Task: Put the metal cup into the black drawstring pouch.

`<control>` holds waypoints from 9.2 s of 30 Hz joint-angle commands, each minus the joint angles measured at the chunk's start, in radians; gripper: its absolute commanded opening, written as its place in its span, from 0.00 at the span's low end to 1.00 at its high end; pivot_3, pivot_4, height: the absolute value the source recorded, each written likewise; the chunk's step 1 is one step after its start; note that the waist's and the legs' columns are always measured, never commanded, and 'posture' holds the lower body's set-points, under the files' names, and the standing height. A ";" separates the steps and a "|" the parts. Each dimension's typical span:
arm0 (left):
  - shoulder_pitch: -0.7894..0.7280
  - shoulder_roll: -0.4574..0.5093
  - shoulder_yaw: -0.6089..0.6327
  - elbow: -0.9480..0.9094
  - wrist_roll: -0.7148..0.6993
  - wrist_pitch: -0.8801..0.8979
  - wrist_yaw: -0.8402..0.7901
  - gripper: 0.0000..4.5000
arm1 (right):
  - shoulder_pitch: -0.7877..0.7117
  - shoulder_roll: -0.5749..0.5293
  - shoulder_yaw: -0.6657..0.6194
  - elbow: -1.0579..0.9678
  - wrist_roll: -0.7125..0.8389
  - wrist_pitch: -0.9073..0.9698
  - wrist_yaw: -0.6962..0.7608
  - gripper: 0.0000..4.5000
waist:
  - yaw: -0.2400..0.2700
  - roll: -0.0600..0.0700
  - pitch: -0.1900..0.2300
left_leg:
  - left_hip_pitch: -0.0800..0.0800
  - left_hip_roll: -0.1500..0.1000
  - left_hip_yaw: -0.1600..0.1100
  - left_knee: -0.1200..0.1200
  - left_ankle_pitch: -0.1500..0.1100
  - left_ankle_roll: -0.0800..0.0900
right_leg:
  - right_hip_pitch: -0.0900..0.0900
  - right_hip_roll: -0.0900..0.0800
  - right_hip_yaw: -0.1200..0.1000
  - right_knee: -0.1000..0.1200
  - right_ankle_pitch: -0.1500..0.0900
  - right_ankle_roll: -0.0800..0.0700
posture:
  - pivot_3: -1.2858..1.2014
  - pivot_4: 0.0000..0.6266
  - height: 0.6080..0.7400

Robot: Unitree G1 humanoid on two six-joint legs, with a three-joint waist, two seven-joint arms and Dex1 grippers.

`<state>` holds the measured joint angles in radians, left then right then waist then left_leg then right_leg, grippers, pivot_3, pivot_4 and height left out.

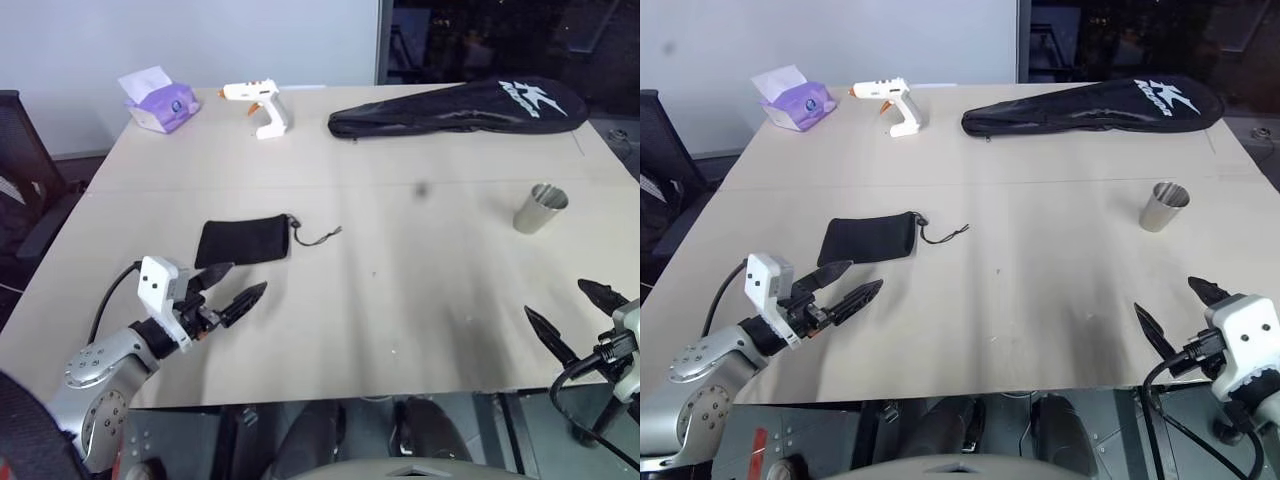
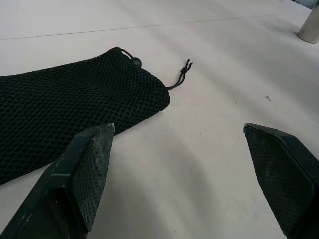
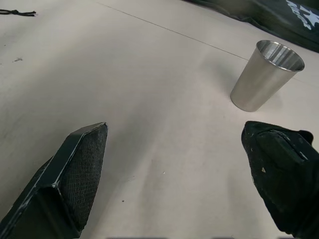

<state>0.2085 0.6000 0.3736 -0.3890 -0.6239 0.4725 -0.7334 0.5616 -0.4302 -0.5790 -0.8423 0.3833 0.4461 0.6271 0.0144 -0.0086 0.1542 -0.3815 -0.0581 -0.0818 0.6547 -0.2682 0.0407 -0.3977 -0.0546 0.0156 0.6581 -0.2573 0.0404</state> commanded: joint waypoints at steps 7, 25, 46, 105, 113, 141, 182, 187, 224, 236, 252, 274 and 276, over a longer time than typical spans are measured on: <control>-0.315 -0.024 -0.126 -0.135 0.025 0.273 0.338 0.96 | -0.163 -0.079 0.028 -0.146 0.129 0.165 -0.142 1.00 | 0.003 -0.002 0.000 | 0.000 0.000 -0.001 0.003 0.000 0.000 | 0.001 0.000 -0.002 0.001 0.002 0.003 | 0.52 0.24 1.00; -0.948 -0.131 -0.446 0.082 0.298 1.142 0.845 0.96 | -0.475 -0.343 0.168 -0.144 0.534 0.278 -0.052 1.00 | 0.000 -0.011 0.007 | -0.003 -0.003 -0.002 -0.001 0.003 -0.005 | -0.004 0.001 -0.001 0.003 0.002 0.003 | 0.52 0.24 1.00; -1.016 -0.140 -0.529 0.267 0.382 1.142 0.802 0.22 | -0.277 -0.331 0.219 -0.129 0.341 0.077 0.044 1.00 | 0.000 -0.012 0.007 | -0.006 -0.004 -0.001 0.000 0.003 -0.006 | -0.008 -0.001 0.000 0.004 0.002 0.003 | 0.52 0.24 1.00; -0.953 -0.008 -0.677 0.541 0.724 -0.248 -0.298 0.50 | -0.254 -0.194 0.445 -0.205 0.142 0.106 -0.264 1.00 | -0.003 -0.011 0.006 | -0.016 -0.005 -0.002 0.016 0.003 -0.003 | -0.014 0.000 -0.002 0.014 0.003 0.004 | 0.52 0.24 1.00; -0.932 0.011 -0.699 0.441 0.726 -0.192 -0.347 0.50 | -0.225 -0.201 0.449 -0.205 0.135 0.087 -0.270 1.00 | -0.004 -0.011 0.006 | -0.016 -0.005 -0.002 0.016 0.003 -0.003 | -0.014 0.001 -0.002 0.014 0.003 0.004 | 0.52 0.24 1.00; -1.014 -0.106 -0.718 0.628 0.825 -0.148 -0.242 0.02 | -0.281 -0.185 0.456 -0.202 0.062 0.177 -0.409 1.00 | -0.003 -0.011 0.006 | -0.016 -0.005 -0.001 0.017 0.003 -0.003 | -0.014 0.001 -0.002 0.016 0.003 0.004 | 0.52 0.24 1.00; -1.117 -0.230 -0.387 0.444 0.359 0.638 0.037 0.00 | -1.217 -0.489 0.597 0.796 -0.138 0.322 0.179 0.01 | -0.025 -0.009 0.007 | -0.019 -0.006 0.002 0.017 0.002 -0.003 | -0.020 -0.002 0.002 0.019 0.002 0.004 | 0.52 0.24 1.00; -1.144 -0.257 -0.327 0.556 0.299 0.685 0.052 0.00 | -1.068 -0.166 0.440 0.344 0.073 0.463 -0.032 0.01 | -0.031 -0.009 0.007 | -0.018 -0.005 0.001 0.016 0.002 -0.004 | -0.020 -0.001 0.003 0.020 0.003 0.004 | 0.52 0.24 1.00; -1.172 -0.212 -0.378 0.529 0.160 0.770 0.006 0.00 | -1.032 0.474 0.831 1.127 -0.336 -0.676 -0.195 0.01 | -0.059 -0.009 0.007 | -0.017 -0.007 0.000 0.014 0.004 -0.007 | -0.025 0.001 0.007 0.023 0.003 0.004 | 0.52 0.24 1.00; -1.167 -0.153 -0.362 0.393 0.004 0.898 -0.067 0.00 | -1.218 0.414 0.937 1.427 -0.590 -0.795 -0.220 0.01 | -0.061 -0.009 0.007 | -0.016 -0.008 0.000 0.014 0.004 -0.007 | -0.024 0.001 0.007 0.023 0.003 0.004 | 0.52 0.24 1.00; -1.096 -0.243 -0.187 0.386 -0.013 1.011 0.067 0.00 | -1.278 0.390 0.904 1.267 -0.458 -0.505 0.026 0.23 | -0.070 -0.009 0.007 | -0.017 -0.008 -0.002 0.015 0.004 -0.007 | -0.023 0.000 0.006 0.022 0.003 0.004 | 0.52 0.24 1.00; -1.200 -0.200 -0.167 0.690 0.059 0.797 0.147 0.00 | -1.059 0.207 0.765 0.538 -0.217 0.179 -0.037 0.79 | -0.050 -0.009 0.007 | -0.017 -0.009 -0.003 0.014 0.004 -0.007 | -0.024 0.000 0.006 0.022 0.003 0.004 | 0.52 0.24 1.00; -1.203 -0.196 -0.174 0.693 0.061 0.791 0.145 0.00 | -1.079 0.219 0.772 0.574 -0.237 0.147 -0.068 0.73 | -0.052 -0.009 0.007 | -0.017 -0.008 -0.003 0.014 0.004 -0.007 | -0.024 0.000 0.006 0.022 0.003 0.004 | 0.52 0.24 1.00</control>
<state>-0.9704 0.3910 0.1963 0.3109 -0.5528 1.2839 -0.5767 -0.4877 -0.2242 0.1985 -0.2618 0.1577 0.6318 0.5870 -0.0374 -0.0172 0.1608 -0.3984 -0.0665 -0.0844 0.6687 -0.2640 0.0334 -0.4220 -0.0548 0.0218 0.6805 -0.2544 0.0442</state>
